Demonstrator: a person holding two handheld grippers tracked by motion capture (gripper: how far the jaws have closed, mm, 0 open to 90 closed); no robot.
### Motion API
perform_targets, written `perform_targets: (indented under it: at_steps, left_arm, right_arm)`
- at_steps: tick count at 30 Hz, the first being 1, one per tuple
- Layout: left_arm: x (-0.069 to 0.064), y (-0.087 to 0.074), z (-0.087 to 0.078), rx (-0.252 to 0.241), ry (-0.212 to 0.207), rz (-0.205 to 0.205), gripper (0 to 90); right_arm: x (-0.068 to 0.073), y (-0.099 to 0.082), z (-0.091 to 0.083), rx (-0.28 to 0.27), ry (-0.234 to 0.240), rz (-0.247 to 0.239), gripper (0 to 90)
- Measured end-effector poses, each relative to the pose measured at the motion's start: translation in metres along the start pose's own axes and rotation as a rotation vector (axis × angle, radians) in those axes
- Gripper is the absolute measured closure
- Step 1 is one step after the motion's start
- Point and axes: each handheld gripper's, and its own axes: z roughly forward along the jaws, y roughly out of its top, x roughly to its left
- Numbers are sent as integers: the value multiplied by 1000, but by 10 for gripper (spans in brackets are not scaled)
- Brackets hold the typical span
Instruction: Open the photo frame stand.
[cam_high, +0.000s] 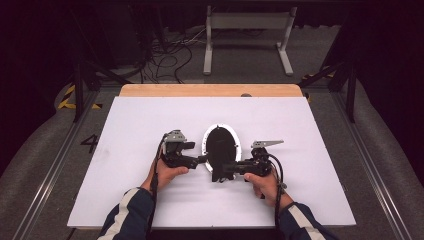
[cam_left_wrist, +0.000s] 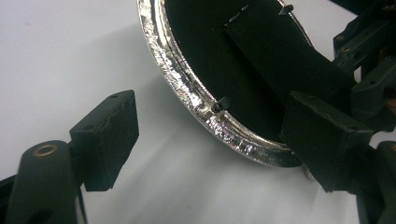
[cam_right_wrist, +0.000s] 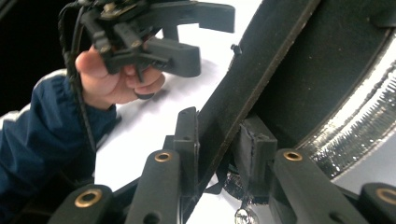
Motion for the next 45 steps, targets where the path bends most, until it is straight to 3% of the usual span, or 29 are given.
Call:
perform_targets:
  at_steps: [2,4,6,7,12,18,19,20,22,24,29,36,42,45]
  left_arm:
    - [0,0,1,2,-8,11,207]
    - [-2,0,4,18,-42,12,226]
    - [-2,-1,5,8,-79,0,286]
    - [-2,-1,4,3,-110,13,341]
    - [-3,-2,4,11,-124,6,397]
    - [-4,1,-4,-8,-105,57,508]
    - [-6,1,-5,-16,-96,39,533]
    - [-6,1,-7,-23,-90,60,559]
    - [-7,2,-9,-42,-101,55,613]
    - [-8,2,-11,-51,-109,77,649]
    - [-11,3,-11,-69,-122,73,678]
    - [-16,4,-8,-44,-131,96,666]
    - [-21,7,-9,-56,-92,143,674]
    - [-25,8,-12,-66,-43,174,684]
  right_arm:
    - [1,0,0,4,3,-17,738]
    - [3,-1,-1,6,5,-43,745]
    - [3,-1,-2,9,4,-55,749]
    - [4,-2,-2,10,5,-62,749]
    - [3,-2,-3,11,8,-60,750]
    - [1,-3,-5,17,9,-46,752]
    - [1,-4,-5,14,8,-39,753]
    - [0,-4,-5,13,7,-27,753]
    - [-1,-5,-5,14,2,-21,757]
    - [-1,-5,-5,18,-6,-18,763]
    - [1,-5,-4,23,-23,-30,769]
    - [6,-4,-4,25,-43,-57,772]
    - [9,-1,-5,19,-62,-72,775]
    - [10,0,-6,12,-55,-74,774]
